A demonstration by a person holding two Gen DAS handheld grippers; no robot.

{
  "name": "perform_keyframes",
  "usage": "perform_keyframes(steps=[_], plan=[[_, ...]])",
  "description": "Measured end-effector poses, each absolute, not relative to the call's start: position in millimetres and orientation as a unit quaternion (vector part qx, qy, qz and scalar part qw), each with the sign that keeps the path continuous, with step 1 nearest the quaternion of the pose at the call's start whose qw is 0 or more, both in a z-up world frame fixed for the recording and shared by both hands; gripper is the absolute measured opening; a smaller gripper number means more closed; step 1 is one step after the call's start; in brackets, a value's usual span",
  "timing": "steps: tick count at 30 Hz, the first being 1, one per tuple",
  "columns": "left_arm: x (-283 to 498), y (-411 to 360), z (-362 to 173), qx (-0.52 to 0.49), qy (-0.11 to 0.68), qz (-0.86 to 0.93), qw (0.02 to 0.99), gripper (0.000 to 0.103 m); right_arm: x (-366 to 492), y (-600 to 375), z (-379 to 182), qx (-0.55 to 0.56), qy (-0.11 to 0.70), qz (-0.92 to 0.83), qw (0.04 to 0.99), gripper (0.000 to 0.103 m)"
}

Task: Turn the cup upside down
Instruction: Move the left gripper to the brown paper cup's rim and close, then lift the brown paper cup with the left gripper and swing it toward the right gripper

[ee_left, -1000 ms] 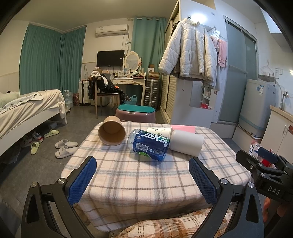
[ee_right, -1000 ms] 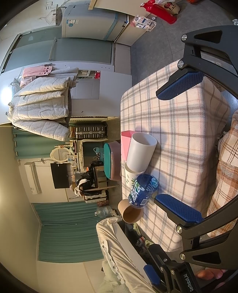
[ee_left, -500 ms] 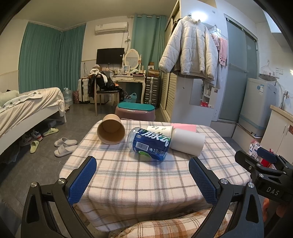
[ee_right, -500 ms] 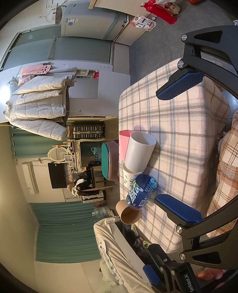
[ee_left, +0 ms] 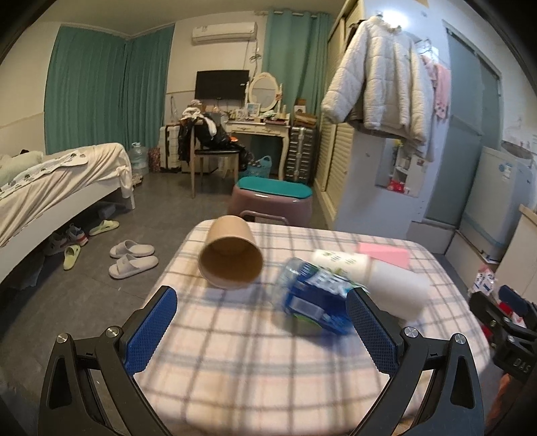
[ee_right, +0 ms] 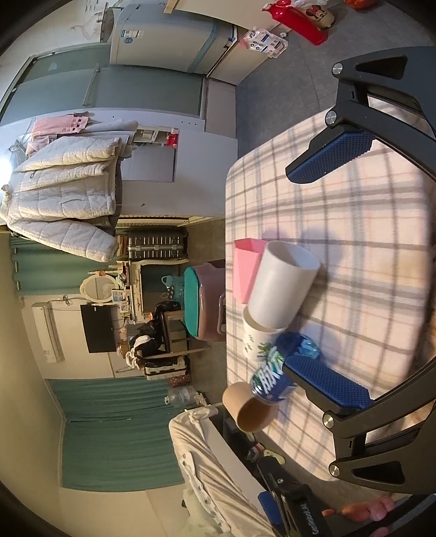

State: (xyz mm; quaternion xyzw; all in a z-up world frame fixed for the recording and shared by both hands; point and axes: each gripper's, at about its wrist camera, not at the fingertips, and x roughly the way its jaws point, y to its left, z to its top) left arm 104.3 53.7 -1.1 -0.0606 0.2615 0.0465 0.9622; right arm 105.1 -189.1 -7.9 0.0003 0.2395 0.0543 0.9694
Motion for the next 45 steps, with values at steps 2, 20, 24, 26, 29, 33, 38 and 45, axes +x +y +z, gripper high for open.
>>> perform_keyframes(steps=[2,20,24,26,29,33,38,45], plan=[[120.8,62.9,-2.4,-0.064,0.269,0.052,0.960,0.103,118.9,-182.8,-7.5,-0.003,0.243,0.055,0.968,0.103],[243.1,105.2,-53.2,-0.087,0.350,0.077,0.930,0.102,199.3,-166.5,-32.3,-0.009,0.268,0.046,0.962,0.103],[248.4,104.9,-62.2,-0.093,0.356,0.060,0.928,0.096,208.6,-167.5,-38.7,-0.007,0.274,0.047,0.961,0.103],[248.6,101.4,-63.0,-0.092,0.357,0.048,0.928,0.089,210.1,-168.0,-40.1,-0.006,0.276,0.047,0.960,0.103],[244.8,96.3,-61.3,-0.078,0.356,0.048,0.930,0.088,209.7,-167.6,-40.1,-0.005,0.277,0.049,0.960,0.103],[234.6,96.3,-55.1,-0.078,0.354,0.051,0.931,0.087,202.1,-166.7,-33.8,-0.004,0.268,0.051,0.962,0.103],[200.9,96.4,-40.0,-0.073,0.340,0.053,0.936,0.087,183.8,-165.5,-19.1,-0.002,0.251,0.057,0.966,0.103],[137.5,84.7,-37.5,-0.072,0.343,0.041,0.936,0.087,145.5,-161.5,-1.8,-0.003,0.233,0.074,0.970,0.103]])
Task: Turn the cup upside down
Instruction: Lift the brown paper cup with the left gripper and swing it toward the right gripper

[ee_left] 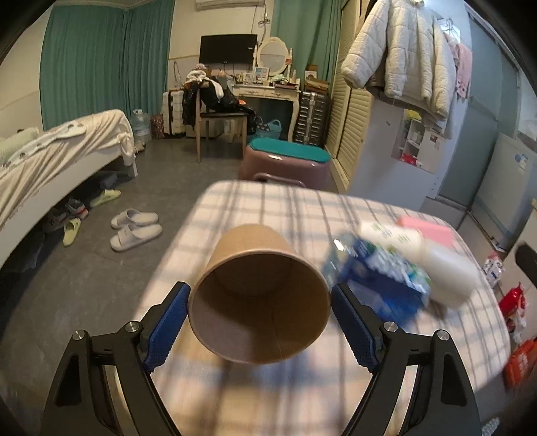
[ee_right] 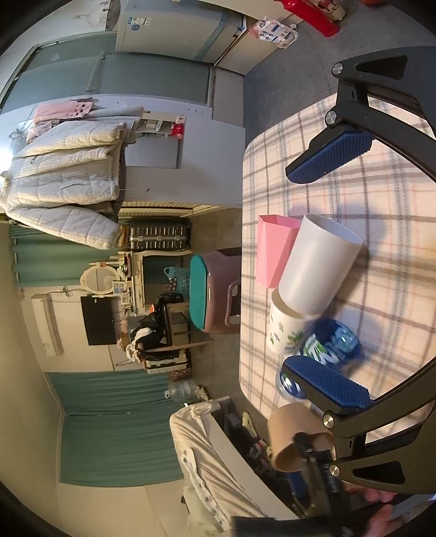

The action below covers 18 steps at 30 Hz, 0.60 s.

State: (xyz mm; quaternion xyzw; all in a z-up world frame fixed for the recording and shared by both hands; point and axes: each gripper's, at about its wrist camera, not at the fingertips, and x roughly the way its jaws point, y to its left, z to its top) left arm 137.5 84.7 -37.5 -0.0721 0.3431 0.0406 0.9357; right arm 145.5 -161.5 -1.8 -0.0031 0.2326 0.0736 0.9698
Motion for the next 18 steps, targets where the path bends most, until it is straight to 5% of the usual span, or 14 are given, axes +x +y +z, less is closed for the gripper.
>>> perform_keyframes(steps=[18], plan=[[84.2,25.8,-54.6,-0.085,0.370,-0.018,0.925,0.091,100.2,-170.7,1.2,-0.004,0.246,0.081,0.966,0.103]])
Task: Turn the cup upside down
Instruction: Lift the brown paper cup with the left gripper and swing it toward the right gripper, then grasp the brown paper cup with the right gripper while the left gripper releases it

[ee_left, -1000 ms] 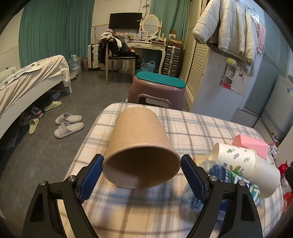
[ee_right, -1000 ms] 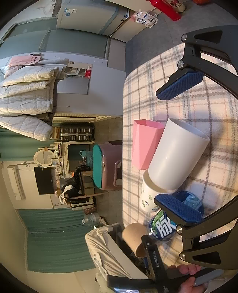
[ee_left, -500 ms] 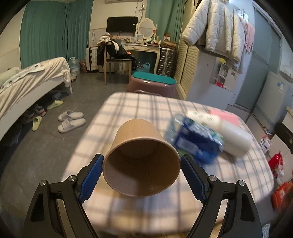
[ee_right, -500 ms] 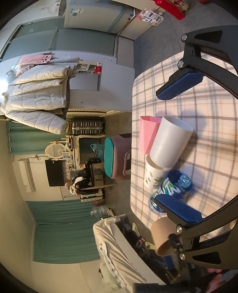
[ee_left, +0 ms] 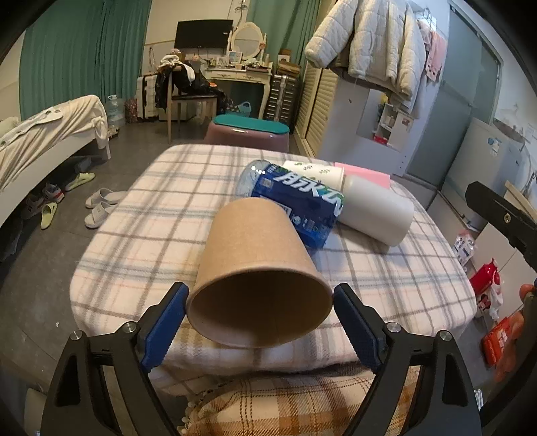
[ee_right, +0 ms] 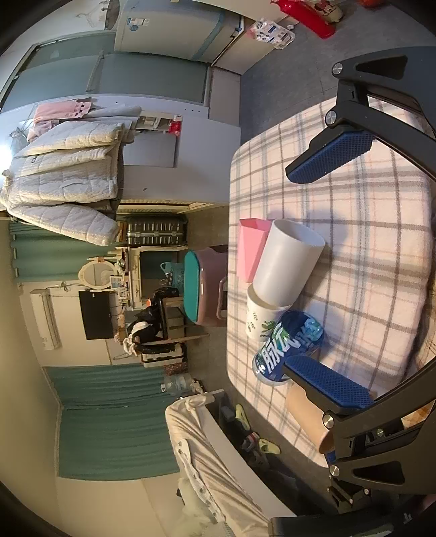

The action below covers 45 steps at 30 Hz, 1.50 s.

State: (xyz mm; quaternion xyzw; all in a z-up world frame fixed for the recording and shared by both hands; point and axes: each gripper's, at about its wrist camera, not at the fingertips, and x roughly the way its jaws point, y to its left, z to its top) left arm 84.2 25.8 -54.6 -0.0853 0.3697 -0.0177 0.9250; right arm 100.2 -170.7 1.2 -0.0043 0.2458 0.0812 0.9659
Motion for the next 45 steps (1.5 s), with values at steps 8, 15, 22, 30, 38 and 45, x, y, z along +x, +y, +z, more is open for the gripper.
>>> perform_keyframes(steps=[8,15,22,30,38,45], plan=[[75.3,42.1,-38.1,-0.091,0.356,-0.033,0.929,0.098,112.3,-158.0,9.3,-0.014,0.282,0.096,0.955,0.103],[70.5,94.3,-4.3,-0.088,0.307,-0.015,0.948,0.103,140.8,-112.7,18.0,-0.038,0.373,0.139,0.917,0.103],[84.8,147.6,-11.7,-0.068,0.314,0.026,0.947,0.103,181.0,-52.0,-11.6,-0.032,0.498,0.172,0.850,0.103],[98.1,181.2,-40.1,-0.097,0.340,0.031,0.935,0.103,220.2,-10.1,-60.2,0.001,0.602,0.193,0.775,0.103],[107.7,196.9,-55.5,-0.115,0.347,0.030,0.930,0.103,240.4,2.8,-81.3,-0.001,0.643,0.183,0.743,0.100],[106.1,200.1,-60.2,-0.121,0.350,0.031,0.928,0.103,246.0,4.0,-93.3,0.005,0.662,0.189,0.726,0.080]])
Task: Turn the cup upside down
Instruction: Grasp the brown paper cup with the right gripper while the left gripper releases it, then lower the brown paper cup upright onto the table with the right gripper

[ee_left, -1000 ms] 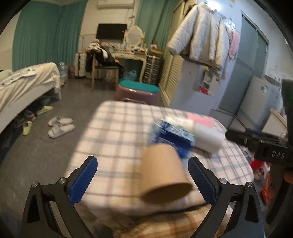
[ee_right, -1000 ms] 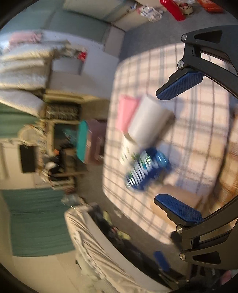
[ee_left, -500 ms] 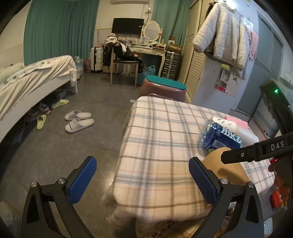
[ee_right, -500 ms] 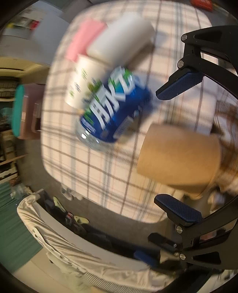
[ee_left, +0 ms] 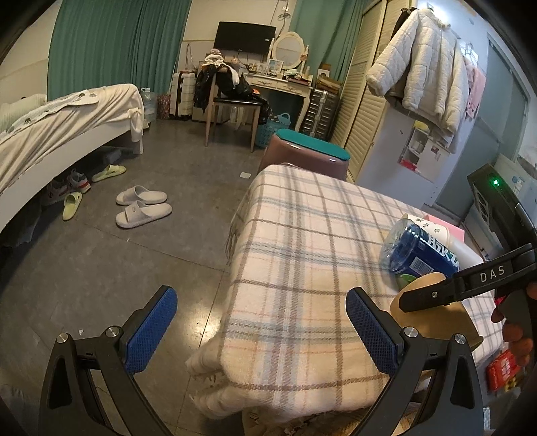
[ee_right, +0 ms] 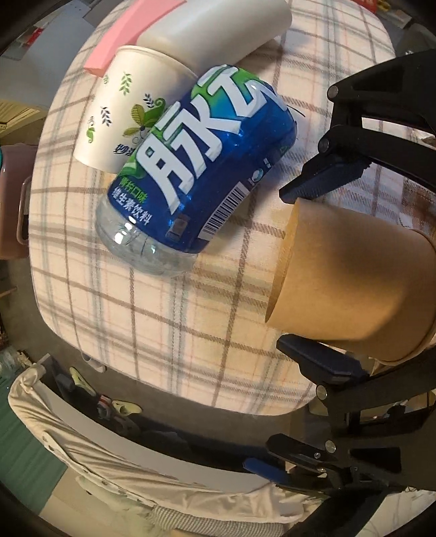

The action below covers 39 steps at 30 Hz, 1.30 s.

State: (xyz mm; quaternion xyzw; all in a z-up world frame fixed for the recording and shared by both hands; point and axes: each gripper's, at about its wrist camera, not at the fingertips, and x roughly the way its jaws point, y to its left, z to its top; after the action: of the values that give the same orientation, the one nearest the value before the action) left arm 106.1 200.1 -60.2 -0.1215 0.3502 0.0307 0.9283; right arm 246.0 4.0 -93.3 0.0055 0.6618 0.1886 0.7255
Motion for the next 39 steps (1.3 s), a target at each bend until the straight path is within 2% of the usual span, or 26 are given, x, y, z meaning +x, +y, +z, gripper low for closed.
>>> perform_keyframes(steps=[5,11,20,28,39], plan=[[102.2,198.6,-55.3,-0.119,0.342,0.036,0.931,0.103,236.6,-0.1,-78.4,0.005,0.642,0.208,0.737,0.080],[93.3,193.7,-45.3,-0.115,0.332,0.041,0.935,0.103,205.9,2.6,-34.2,-0.024,0.559,0.259,0.787,0.079],[91.3,195.2,-45.1,-0.116,0.335,0.067,0.933,0.103,143.2,8.0,1.5,-0.137,0.302,0.236,0.914,0.079],[95.4,205.7,-50.7,-0.114,0.342,0.090,0.928,0.103,157.3,18.5,-11.8,-0.106,0.277,0.242,0.924,0.079],[107.9,204.9,-64.2,-0.102,0.361,0.094,0.922,0.103,190.5,46.9,-42.5,-0.128,0.283,0.253,0.916,0.079]])
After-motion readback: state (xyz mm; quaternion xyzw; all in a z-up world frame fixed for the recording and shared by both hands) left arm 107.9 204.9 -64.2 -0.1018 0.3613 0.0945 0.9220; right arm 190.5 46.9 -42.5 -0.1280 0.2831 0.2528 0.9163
